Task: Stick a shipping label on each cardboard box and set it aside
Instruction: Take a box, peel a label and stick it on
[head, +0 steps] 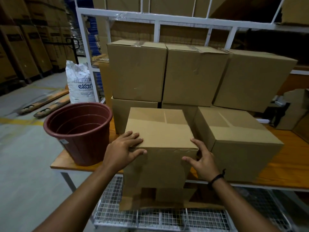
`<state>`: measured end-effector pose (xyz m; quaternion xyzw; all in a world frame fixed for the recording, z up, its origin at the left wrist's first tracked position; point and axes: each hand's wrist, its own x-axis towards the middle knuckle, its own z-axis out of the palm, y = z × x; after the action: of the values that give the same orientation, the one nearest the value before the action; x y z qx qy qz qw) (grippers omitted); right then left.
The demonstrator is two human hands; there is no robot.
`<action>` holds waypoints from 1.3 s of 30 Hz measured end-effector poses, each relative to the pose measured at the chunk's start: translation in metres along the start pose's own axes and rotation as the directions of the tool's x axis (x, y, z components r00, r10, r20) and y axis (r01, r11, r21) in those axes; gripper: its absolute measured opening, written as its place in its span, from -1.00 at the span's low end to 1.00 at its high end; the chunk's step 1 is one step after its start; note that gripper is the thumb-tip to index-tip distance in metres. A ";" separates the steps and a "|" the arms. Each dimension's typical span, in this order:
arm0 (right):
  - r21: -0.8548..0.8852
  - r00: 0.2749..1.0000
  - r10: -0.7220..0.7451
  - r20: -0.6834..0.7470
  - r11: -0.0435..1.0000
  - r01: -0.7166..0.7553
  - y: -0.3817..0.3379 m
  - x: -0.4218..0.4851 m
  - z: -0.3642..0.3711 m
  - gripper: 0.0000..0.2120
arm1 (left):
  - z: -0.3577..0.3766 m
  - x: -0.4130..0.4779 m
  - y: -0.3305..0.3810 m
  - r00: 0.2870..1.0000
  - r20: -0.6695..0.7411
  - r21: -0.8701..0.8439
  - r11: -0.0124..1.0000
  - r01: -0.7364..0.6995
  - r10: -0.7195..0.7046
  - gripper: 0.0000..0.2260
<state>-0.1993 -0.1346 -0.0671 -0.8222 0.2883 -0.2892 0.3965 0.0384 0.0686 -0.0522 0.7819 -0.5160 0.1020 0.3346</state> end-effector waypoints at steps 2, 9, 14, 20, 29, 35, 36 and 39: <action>-0.021 0.999 0.010 0.037 1.000 -0.009 0.002 0.000 -0.006 -0.36 | -0.005 0.006 -0.005 0.994 0.060 -0.152 0.984 0.096 -0.088 -0.45; -0.041 0.984 0.085 0.155 0.996 -0.080 -0.025 0.038 -0.021 -0.29 | -0.022 0.060 -0.010 0.858 0.311 -0.640 0.578 0.507 -0.409 -0.54; -0.078 0.938 0.237 0.255 0.971 -0.224 -0.055 0.090 -0.014 -0.33 | -0.014 0.092 -0.028 0.752 0.532 -0.450 0.623 0.640 -0.389 -0.27; -0.169 0.958 0.236 0.165 0.963 -0.208 -0.045 0.094 0.000 -0.19 | -0.004 0.068 -0.022 0.822 0.426 -0.490 0.668 0.560 -0.377 -0.32; 0.009 0.997 0.021 -0.068 1.000 -0.020 -0.030 0.026 -0.014 -0.24 | -0.013 0.048 -0.005 0.912 0.172 -0.653 0.650 0.389 -0.372 -0.04; -0.067 0.998 -0.060 -0.027 0.996 0.058 -0.020 0.006 -0.010 -0.16 | -0.041 0.106 -0.001 0.869 0.277 -0.515 0.700 0.494 -0.409 -0.04; -0.074 0.998 -0.058 -0.022 0.996 0.056 -0.022 0.007 -0.012 -0.11 | -0.043 0.106 0.000 0.871 0.287 -0.533 0.689 0.492 -0.400 -0.15; -0.023 0.995 -0.039 -0.091 0.999 0.037 -0.038 0.023 -0.027 -0.02 | -0.045 0.093 0.004 0.890 0.245 -0.578 0.679 0.453 -0.385 -0.25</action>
<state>-0.1936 -0.1446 -0.0162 -0.8175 0.2937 -0.3309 0.3686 0.0845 0.0275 0.0301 0.7286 -0.3437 -0.1934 0.5600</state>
